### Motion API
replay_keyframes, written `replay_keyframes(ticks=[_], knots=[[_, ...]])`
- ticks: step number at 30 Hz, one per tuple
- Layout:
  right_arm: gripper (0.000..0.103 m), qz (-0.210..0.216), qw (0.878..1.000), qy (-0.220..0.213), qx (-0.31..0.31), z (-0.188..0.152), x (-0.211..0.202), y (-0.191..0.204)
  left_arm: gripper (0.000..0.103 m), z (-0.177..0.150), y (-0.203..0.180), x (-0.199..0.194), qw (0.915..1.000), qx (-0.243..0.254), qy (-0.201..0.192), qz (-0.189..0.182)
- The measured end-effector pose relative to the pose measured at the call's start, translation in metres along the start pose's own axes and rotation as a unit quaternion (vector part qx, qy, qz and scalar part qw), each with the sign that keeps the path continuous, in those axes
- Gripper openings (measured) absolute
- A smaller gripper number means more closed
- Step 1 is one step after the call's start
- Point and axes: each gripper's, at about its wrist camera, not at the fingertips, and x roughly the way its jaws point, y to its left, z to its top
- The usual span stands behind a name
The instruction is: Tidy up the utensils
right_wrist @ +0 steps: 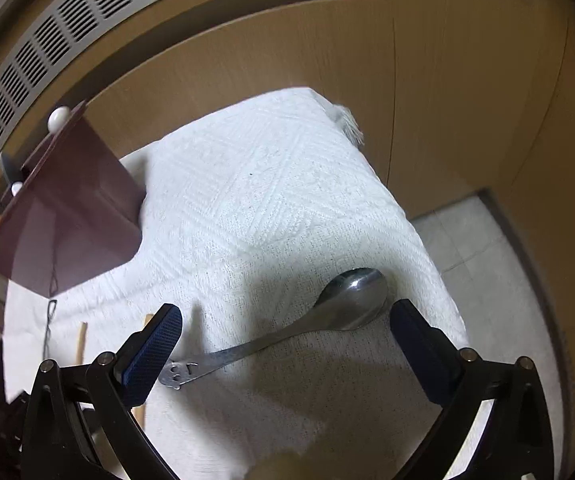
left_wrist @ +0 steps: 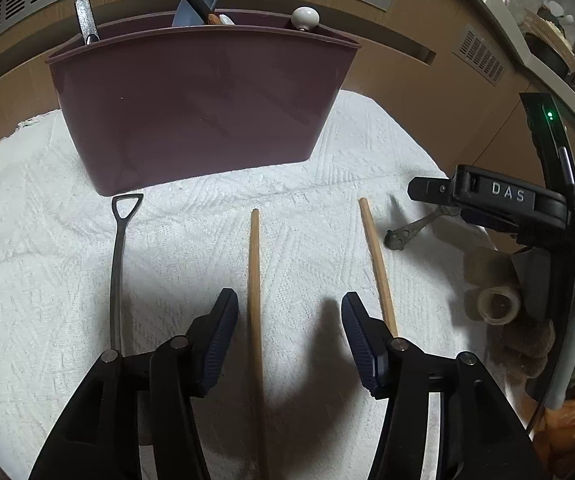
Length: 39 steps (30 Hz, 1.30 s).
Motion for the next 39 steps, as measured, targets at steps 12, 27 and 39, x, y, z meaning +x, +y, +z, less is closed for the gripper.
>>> replay_keyframes(ticks=[12,27,39], knots=[[0.064,-0.074,0.992,-0.035,-0.092,-0.004,0.003,0.016,0.071,0.003,-0.011,0.004,1.0,0.005,0.0,-0.002],[0.049,-0.064,0.951,-0.027,-0.301,-0.03,-0.016,0.03,0.087,0.0,-0.019,0.006,0.9999,0.007,0.003,-0.014],[0.057,0.021,0.994,0.026,-0.102,-0.044,-0.041,-0.001,0.094,0.002,-0.019,0.004,0.9997,-0.006,0.011,-0.023]])
